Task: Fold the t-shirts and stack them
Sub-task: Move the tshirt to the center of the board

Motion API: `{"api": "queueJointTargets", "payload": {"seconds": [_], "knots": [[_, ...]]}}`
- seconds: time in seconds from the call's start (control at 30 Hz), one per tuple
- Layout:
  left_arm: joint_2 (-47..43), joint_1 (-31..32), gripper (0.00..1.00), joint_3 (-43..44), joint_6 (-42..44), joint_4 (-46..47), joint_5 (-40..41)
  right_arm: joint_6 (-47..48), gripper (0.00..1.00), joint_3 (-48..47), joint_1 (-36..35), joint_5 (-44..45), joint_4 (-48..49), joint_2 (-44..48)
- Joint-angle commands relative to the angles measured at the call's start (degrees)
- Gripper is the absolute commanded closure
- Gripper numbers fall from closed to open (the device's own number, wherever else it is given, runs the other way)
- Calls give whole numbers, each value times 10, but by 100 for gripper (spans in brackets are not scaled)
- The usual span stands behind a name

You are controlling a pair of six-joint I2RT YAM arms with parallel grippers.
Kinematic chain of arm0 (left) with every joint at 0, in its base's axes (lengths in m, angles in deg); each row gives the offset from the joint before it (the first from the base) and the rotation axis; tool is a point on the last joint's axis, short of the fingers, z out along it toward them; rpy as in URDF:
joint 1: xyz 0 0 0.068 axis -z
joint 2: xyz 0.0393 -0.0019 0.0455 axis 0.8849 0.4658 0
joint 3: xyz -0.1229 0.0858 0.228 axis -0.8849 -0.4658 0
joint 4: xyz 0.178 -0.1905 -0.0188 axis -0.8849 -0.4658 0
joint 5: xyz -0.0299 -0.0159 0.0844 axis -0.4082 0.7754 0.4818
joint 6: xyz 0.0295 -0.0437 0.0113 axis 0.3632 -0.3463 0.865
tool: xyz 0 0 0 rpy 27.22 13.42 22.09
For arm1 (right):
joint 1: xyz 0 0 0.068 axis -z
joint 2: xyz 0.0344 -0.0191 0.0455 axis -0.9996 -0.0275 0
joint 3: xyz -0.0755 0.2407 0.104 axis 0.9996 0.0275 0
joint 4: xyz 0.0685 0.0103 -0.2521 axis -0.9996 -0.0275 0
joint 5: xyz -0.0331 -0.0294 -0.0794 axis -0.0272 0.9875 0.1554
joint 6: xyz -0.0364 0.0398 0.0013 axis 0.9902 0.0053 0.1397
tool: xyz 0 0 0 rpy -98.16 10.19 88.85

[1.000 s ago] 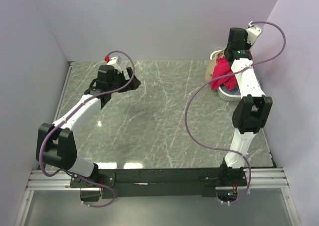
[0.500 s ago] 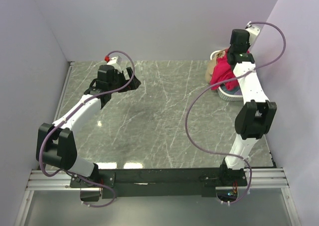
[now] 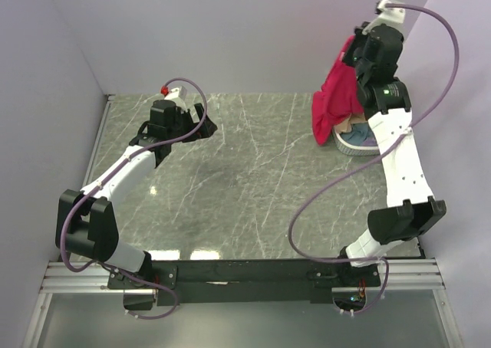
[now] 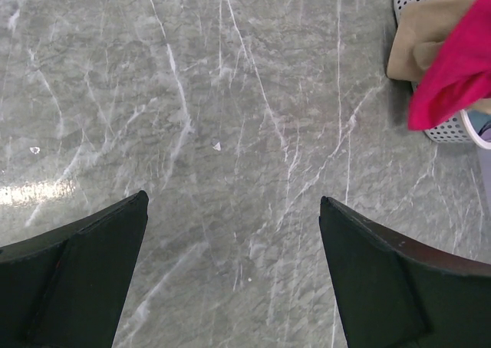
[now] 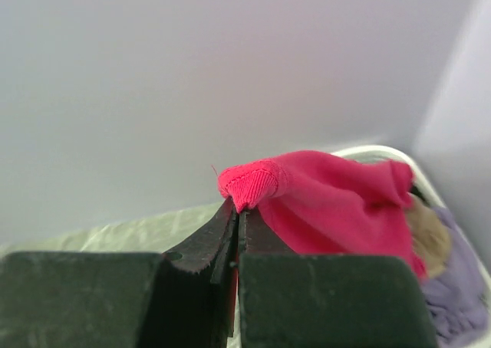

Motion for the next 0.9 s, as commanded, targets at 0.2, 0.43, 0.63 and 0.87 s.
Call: {"api": "queueJointTargets", "payload": {"seconds": [0.2, 0.43, 0.63, 0.87], "knots": [[-31, 3, 1, -4, -27, 13, 45, 51, 100, -78, -132, -74, -42, 80], [-71, 3, 1, -26, -52, 7, 95, 57, 100, -76, -225, -115, -54, 95], [-139, 3, 1, -59, -78, 5, 172, 56, 100, -78, -301, -163, -61, 86], [-211, 3, 0, -88, -81, 19, 194, 34, 100, 28, -320, -111, -27, 71]]}}
